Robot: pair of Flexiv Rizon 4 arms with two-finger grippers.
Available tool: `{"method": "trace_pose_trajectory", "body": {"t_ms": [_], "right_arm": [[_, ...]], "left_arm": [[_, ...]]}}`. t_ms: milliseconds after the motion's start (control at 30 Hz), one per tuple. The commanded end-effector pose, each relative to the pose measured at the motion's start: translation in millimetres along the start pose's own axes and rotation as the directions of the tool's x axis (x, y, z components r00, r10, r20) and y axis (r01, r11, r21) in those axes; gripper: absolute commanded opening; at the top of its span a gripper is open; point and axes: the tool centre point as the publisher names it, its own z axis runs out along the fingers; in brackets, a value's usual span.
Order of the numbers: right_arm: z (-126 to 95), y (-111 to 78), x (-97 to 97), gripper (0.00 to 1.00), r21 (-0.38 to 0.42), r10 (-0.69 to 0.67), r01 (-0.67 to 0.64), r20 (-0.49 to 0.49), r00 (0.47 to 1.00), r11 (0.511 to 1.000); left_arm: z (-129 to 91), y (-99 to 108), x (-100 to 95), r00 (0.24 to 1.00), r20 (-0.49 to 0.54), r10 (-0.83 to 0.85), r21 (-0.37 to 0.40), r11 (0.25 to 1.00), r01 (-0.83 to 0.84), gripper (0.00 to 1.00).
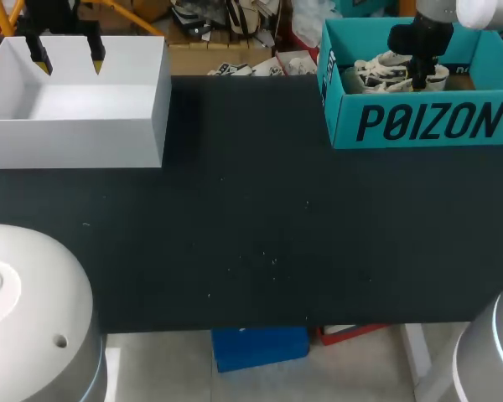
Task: Take the shoe out of the shoebox, open the shoe tongue, remove and reinsert the insole, then place the shoe into the shoebox
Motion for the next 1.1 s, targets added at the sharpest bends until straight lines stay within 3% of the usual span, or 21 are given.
{"method": "trace_pose_trajectory", "body": {"t_ms": [33, 433, 533, 800, 1100], "right_arm": [[24, 1.6, -9.3, 0.39, -0.009, 0.003, -0.003, -0.008, 1.0, 1.0], [53, 5.2, -9.3, 0.31, -0.018, 0.0, 0.0, -0.018, 1.0, 1.0], [52, 4.9, -9.6, 0.0, -0.012, 0.001, -0.001, -0.015, 1.0, 1.0], [30, 1.1, -10.7, 0.0, 0.005, -0.017, 0.017, -0.01, 1.0, 1.0], [-14, -2.0, -12.1, 0.0, 0.02, -0.056, 0.056, -0.011, 0.998, 0.998]], "left_arm": [[0, 1, 0.6, 1.0, 0.004, -0.002, -0.002, 1.0, 0.002, 1.0], [0, 1, 0.6, 1.0, 0.004, -0.002, -0.002, 1.0, 0.002, 1.0], [0, 1, 0.6, 1.0, 0.004, -0.002, -0.002, 1.0, 0.002, 1.0], [0, 1, 0.6, 1.0, 0.004, -0.002, -0.002, 1.0, 0.002, 1.0], [0, 1, 0.6, 1.0, 0.004, -0.002, -0.002, 1.0, 0.002, 1.0]]}}
